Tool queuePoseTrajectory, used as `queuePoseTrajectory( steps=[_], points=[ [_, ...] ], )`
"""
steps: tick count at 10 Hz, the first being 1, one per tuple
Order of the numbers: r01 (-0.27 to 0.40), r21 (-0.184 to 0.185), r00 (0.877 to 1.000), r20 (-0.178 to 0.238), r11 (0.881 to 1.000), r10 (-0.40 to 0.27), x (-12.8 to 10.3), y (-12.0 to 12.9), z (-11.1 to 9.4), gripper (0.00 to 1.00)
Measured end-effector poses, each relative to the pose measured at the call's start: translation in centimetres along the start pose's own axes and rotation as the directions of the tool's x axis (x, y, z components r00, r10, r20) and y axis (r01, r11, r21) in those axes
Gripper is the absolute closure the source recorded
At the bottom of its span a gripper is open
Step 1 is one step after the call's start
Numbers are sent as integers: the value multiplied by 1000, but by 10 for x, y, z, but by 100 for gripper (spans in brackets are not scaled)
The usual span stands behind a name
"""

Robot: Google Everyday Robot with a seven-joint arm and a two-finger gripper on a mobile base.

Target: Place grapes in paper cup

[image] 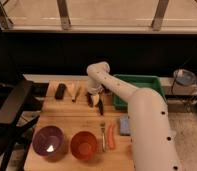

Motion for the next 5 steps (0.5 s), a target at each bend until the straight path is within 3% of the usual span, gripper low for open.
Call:
queuePoseTrajectory(
  steps=[5],
  points=[
    [-6,-1,1000,-8,1000,6,6,3,-7,96]
  ],
)
